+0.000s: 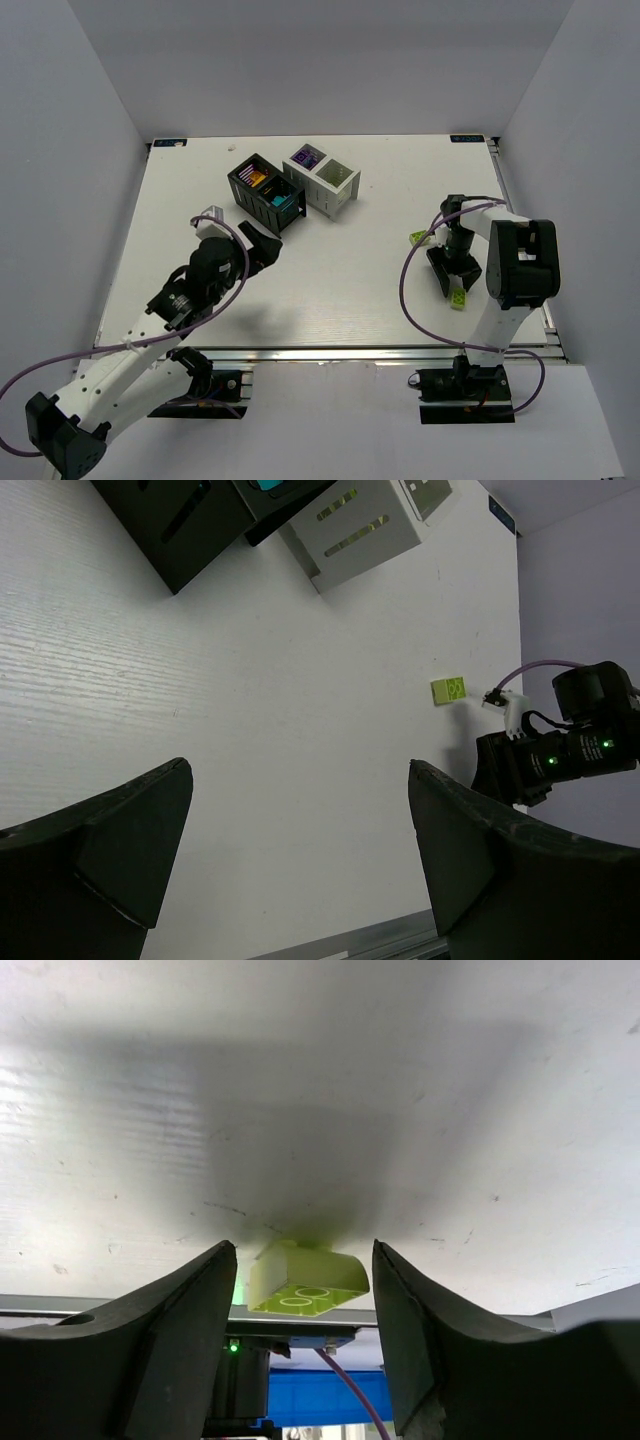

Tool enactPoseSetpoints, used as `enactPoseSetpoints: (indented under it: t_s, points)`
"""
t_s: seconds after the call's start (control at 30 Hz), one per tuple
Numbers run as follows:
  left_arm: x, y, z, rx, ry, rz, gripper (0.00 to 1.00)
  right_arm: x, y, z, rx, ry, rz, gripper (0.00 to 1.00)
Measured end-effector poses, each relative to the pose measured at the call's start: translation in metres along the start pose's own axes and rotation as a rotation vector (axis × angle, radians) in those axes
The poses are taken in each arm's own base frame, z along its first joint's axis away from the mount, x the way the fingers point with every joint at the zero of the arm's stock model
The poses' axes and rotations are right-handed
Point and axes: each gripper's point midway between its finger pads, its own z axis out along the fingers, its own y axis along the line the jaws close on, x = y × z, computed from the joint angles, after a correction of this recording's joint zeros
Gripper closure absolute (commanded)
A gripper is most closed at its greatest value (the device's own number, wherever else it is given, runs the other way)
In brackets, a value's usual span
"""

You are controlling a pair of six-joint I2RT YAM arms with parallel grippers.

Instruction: Sort the legos into containers by color

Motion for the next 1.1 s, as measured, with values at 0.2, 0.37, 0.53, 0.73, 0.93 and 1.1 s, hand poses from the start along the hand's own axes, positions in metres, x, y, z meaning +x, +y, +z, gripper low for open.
enactPoseSetpoints:
  t_s: [0.2, 0.37, 0.53, 0.73, 0.93, 1.1]
  points:
    - [-0.003, -0.002, -0.005, 0.01, -0.008, -0.019, 0.02, -0.005, 0.0, -0.001, -0.002, -0.019, 0.015, 0.47]
    - [-0.003, -0.002, -0.006, 0.013, -0.01, -0.026, 0.02, -0.004, 0.004, 0.0, -0.019, -0.018, 0.019, 0.51]
    - [-0.001, -0.002, -0.004, 0.009, 0.0, -0.027, 0.02, 0.009, 0.007, 0.006, -0.027, -0.003, 0.021, 0.49]
    - [0.002, -0.002, -0.001, 0.008, 0.012, -0.028, 0.02, 0.018, 0.007, 0.009, -0.03, 0.005, 0.029, 0.61]
    - [0.002, -0.002, -0.001, 0.009, 0.012, -0.029, 0.02, 0.016, 0.009, 0.008, -0.041, -0.005, 0.022, 0.99]
    - [0.003, -0.003, -0.001, 0.011, 0.015, -0.028, 0.02, -0.008, 0.017, -0.011, -0.112, -0.102, -0.024, 1.0]
